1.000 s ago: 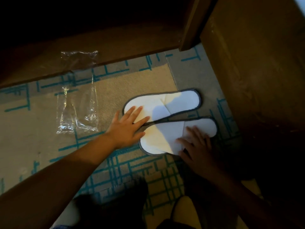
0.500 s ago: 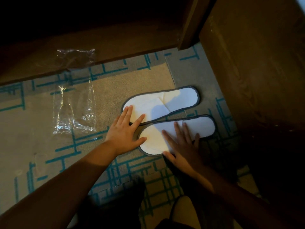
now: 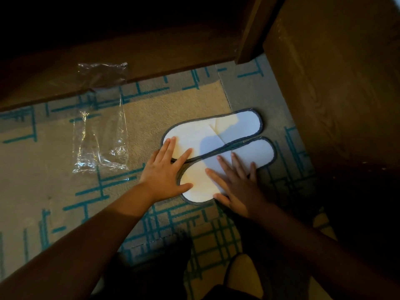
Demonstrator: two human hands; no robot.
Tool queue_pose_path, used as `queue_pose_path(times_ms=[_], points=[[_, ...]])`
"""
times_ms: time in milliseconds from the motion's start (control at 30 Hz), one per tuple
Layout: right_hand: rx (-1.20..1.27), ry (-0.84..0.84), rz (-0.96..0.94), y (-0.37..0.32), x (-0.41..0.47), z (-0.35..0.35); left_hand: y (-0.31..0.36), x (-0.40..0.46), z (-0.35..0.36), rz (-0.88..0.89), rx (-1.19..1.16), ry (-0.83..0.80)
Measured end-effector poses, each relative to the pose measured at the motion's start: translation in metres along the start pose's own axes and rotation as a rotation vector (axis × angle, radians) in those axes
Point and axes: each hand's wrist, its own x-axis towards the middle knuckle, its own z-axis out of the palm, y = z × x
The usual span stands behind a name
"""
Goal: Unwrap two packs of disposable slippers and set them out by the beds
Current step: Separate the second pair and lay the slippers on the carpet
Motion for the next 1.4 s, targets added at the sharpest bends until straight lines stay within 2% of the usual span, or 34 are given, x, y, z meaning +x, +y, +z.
queue_pose_path(times_ms=[67, 133, 233, 467, 1400], points=[[0.026, 0.035, 0.030, -0.001, -0.002, 0.001, 0.000, -0.005, 0.001, 0.010, 0.001, 0.058], [0.055, 0.141, 0.073, -0.002, -0.004, -0.001, 0.001, -0.012, 0.002, 0.038, 0.018, 0.100], [0.029, 0.232, 0.046, 0.001, 0.002, -0.007, 0.001, -0.018, 0.006, 0.063, 0.056, 0.057], [0.056, 0.072, 0.067, 0.008, 0.026, -0.019, -0.001, -0.009, 0.005, 0.066, 0.077, -0.029], [0.172, 0.067, 0.197, 0.049, 0.030, -0.035, 0.017, 0.046, -0.016, 0.144, 0.029, -0.043]])
